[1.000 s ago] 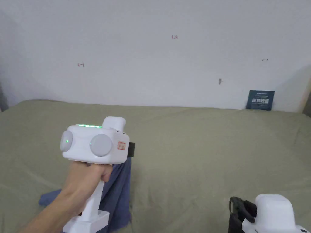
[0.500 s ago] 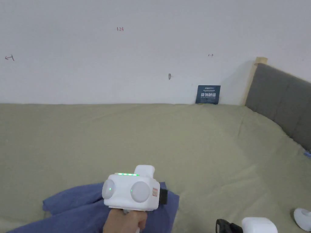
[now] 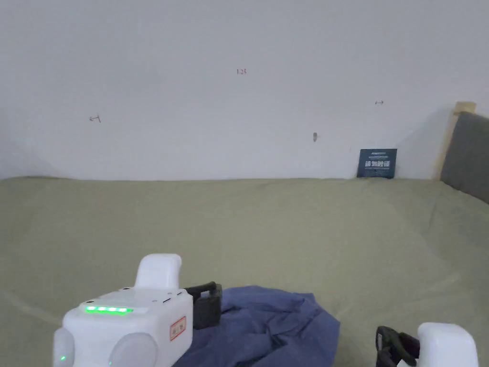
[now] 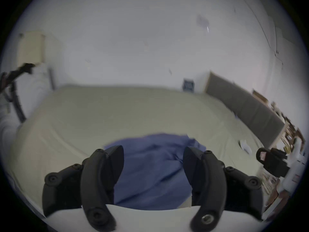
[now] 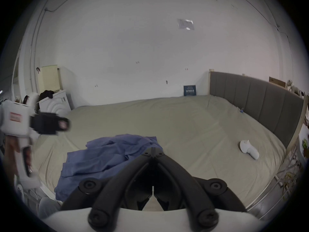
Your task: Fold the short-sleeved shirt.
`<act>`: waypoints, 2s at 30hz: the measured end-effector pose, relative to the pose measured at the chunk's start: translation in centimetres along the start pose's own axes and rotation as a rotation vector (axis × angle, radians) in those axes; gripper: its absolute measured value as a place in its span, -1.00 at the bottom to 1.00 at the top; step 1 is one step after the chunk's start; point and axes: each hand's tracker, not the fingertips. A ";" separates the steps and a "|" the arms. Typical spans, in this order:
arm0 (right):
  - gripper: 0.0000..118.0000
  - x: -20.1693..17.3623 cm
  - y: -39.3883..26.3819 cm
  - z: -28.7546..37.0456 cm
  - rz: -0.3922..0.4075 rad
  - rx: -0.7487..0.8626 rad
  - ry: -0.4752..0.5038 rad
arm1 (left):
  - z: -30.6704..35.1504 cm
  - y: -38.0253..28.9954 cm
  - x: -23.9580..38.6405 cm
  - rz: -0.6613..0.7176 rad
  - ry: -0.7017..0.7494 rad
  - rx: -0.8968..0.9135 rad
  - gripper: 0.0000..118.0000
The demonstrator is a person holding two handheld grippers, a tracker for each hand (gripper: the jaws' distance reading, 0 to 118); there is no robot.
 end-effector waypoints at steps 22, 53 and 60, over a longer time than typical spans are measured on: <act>-0.97 -5.7 1.5 4.3 0.106 0.168 0.055 | 16.9 -3.1 -7.5 -0.006 0.363 0.274 -1.00; -0.97 -2.3 -3.5 -9.6 0.045 -0.165 -0.004 | -14.5 -9.0 -17.1 0.006 0.220 -0.486 -0.27; -0.94 1.7 -1.4 -14.9 0.055 -0.243 -0.038 | -12.1 -7.8 -16.5 0.061 0.163 -0.472 -1.00</act>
